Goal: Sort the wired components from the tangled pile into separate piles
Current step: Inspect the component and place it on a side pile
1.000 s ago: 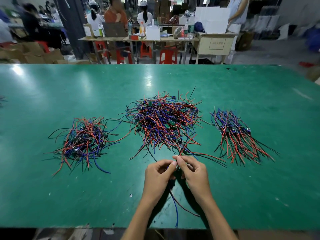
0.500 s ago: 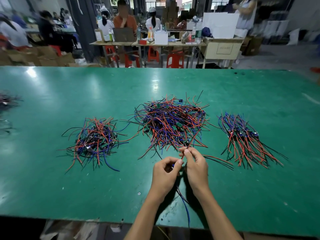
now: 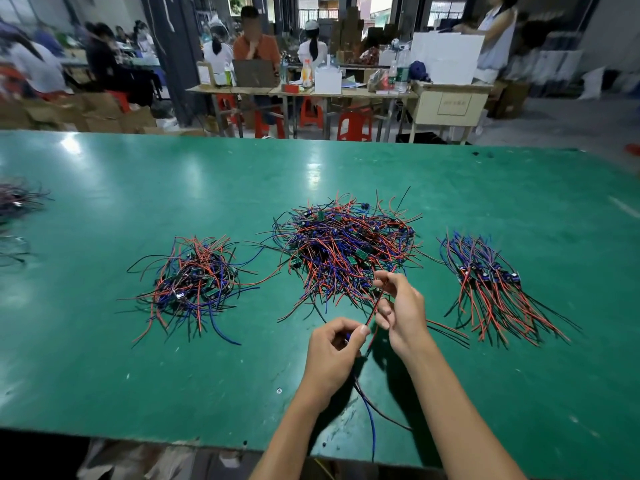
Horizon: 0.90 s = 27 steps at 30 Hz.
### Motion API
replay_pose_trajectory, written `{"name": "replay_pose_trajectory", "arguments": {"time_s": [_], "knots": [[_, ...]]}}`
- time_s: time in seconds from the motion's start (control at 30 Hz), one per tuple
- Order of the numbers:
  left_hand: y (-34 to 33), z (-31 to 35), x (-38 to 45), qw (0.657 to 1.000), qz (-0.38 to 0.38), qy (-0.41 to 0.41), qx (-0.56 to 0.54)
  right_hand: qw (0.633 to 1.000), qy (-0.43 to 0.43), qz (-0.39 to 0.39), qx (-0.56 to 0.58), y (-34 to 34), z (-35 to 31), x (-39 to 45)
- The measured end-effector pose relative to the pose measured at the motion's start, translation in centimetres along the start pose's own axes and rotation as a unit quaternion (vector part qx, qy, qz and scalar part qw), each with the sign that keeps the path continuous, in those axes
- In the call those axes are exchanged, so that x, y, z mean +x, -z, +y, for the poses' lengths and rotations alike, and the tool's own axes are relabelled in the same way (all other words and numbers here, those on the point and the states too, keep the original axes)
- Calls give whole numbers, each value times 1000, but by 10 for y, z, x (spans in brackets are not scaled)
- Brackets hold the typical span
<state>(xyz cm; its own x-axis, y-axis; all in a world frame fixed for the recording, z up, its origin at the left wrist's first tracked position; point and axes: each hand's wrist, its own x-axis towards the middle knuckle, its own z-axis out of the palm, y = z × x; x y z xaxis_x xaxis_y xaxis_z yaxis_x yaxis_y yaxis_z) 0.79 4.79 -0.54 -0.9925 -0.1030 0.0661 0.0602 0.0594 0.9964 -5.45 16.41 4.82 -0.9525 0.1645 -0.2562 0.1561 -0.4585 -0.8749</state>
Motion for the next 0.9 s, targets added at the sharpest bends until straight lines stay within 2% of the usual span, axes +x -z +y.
{"name": "replay_pose_trajectory", "arguments": {"time_s": [0.07, 0.13, 0.2, 0.27, 0.3, 0.33, 0.4, 0.43, 0.5, 0.57, 0.67, 0.73, 0.8, 0.9], "knots": [[1, 2, -1, 1000, -15, 5, 1, 999, -26, -18, 17, 3, -1, 1], [4, 5, -3, 999, -24, 18, -16, 997, -31, -62, -17, 8, -3, 2], [7, 6, -4, 997, -18, 49, -65, 991, -15, -105, -78, 16, -3, 2], [13, 8, -3, 983, -6, 96, -155, 977, 38, -116, -177, 25, 0, -3], [15, 10, -1, 970, -1, 119, -213, 957, 95, -110, -252, 31, 4, -6], [18, 11, 1, 951, 4, 139, -276, 918, 170, -108, -341, 38, 10, -9], [23, 12, 4, 907, 14, 168, -387, 810, 295, -154, -483, 48, 26, -18], [25, 12, 5, 892, 16, 176, -416, 770, 325, -180, -519, 50, 33, -24], [28, 11, 5, 896, 12, 182, -404, 733, 356, -194, -547, 49, 43, -35], [28, 9, 5, 906, 11, 188, -379, 743, 370, -177, -530, 43, 49, -40], [28, 8, 6, 895, 35, 196, -398, 802, 364, -156, -447, 34, 55, -43], [26, 9, 6, 881, 44, 193, -430, 859, 316, -152, -374, 30, 56, -46], [25, 11, 5, 886, 39, 186, -423, 908, 257, -128, -306, 27, 56, -46], [23, 11, 4, 906, 33, 178, -383, 950, 197, -80, -227, 27, 55, -44]]}}
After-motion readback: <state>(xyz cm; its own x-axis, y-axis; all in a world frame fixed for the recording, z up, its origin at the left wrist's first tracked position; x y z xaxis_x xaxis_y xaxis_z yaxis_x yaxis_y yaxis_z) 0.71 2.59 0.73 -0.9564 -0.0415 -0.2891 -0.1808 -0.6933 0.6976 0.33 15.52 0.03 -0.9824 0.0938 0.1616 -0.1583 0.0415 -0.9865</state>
